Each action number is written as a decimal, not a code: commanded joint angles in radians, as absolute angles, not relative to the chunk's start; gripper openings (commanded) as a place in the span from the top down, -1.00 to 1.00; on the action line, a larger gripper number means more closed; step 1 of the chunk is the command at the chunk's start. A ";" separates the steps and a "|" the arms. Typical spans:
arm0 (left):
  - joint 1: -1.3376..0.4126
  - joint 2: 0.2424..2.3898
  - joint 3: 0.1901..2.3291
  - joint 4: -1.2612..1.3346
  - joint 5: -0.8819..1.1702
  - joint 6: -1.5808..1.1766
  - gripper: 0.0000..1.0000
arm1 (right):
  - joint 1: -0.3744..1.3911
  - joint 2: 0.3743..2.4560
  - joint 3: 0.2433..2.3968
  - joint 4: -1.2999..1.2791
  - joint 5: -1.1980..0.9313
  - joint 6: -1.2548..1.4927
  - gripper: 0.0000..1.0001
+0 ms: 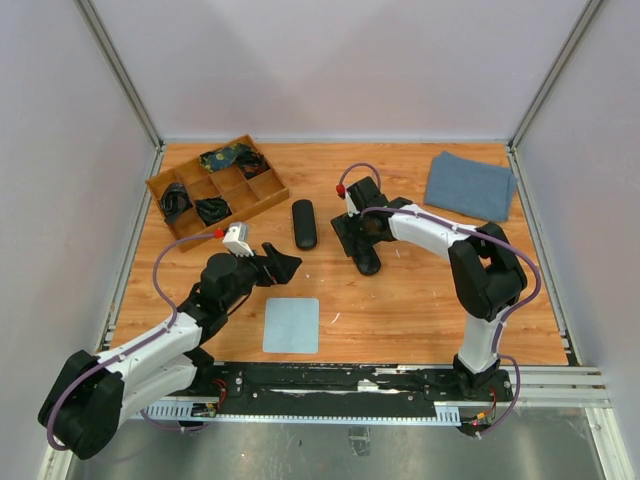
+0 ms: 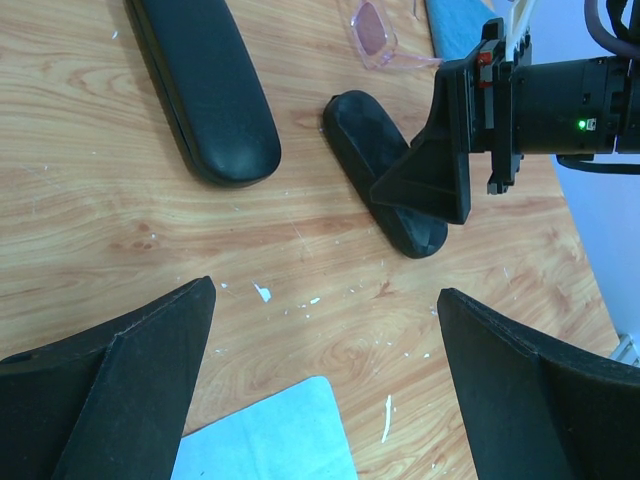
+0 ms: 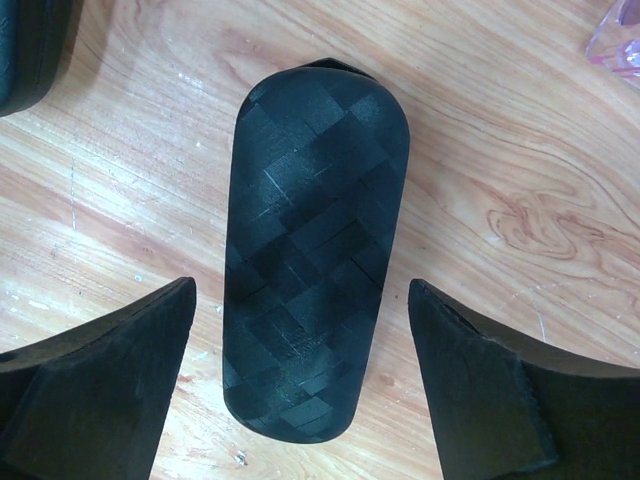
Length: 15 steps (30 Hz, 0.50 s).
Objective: Organize the sunglasses
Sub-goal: Pick up the sunglasses case from the center of the board.
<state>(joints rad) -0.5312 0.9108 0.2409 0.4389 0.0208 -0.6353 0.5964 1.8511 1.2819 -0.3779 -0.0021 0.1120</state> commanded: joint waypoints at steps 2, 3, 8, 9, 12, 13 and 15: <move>-0.524 0.920 0.245 0.454 0.018 -0.627 -0.99 | 0.582 1.870 1.311 -0.376 -0.026 0.114 -0.71; -0.524 0.922 0.245 0.454 0.017 -0.626 -0.99 | 0.581 1.871 1.310 -0.376 -0.026 0.114 -0.70; -0.524 0.928 0.247 0.458 0.018 -0.626 -0.99 | 0.577 1.878 1.312 -0.374 -0.033 0.115 -0.65; -0.524 0.929 0.248 0.459 0.017 -0.625 -0.99 | 0.575 1.879 1.311 -0.373 -0.035 0.115 -0.64; -0.524 0.935 0.249 0.462 0.019 -0.626 -0.99 | 0.572 1.882 1.311 -0.371 -0.036 0.114 -0.61; -0.524 0.937 0.250 0.463 0.019 -0.626 -0.99 | 0.569 1.883 1.312 -0.369 -0.037 0.115 -0.60; -0.523 0.940 0.250 0.465 0.019 -0.626 -0.99 | 0.567 1.885 1.313 -0.368 -0.040 0.115 -0.55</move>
